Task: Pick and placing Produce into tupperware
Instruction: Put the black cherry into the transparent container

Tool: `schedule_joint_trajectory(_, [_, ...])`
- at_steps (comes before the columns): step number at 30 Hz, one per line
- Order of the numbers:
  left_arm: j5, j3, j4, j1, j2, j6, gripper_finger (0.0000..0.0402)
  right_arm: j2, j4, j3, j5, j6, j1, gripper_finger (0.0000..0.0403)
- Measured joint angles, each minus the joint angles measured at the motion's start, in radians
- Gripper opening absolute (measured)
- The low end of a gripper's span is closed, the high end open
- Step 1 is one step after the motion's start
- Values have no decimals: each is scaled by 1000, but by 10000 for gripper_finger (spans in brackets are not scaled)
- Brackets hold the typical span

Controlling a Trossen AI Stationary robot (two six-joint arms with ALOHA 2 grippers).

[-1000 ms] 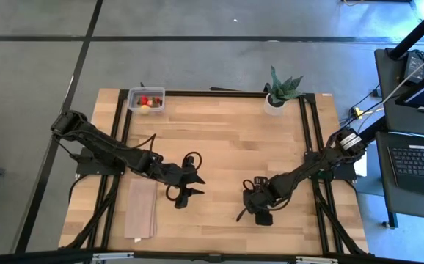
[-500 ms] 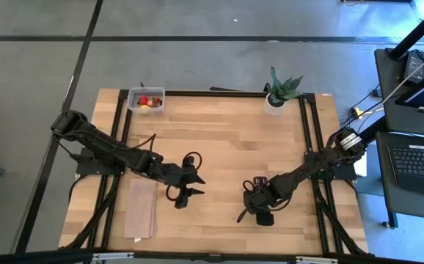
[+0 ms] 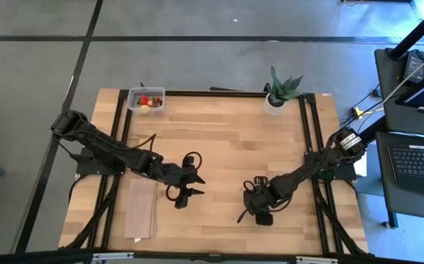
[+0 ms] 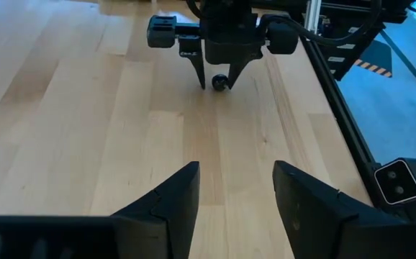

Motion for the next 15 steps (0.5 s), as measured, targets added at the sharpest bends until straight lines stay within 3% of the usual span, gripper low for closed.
schedule_joint_trajectory(8, [0,0,0,0,0,0,160,0,-6,-1,20,12,-2,116])
schedule_joint_trajectory(15, [-32,0,1,0,-1,0,166,3,-16,14,33,22,-4,111])
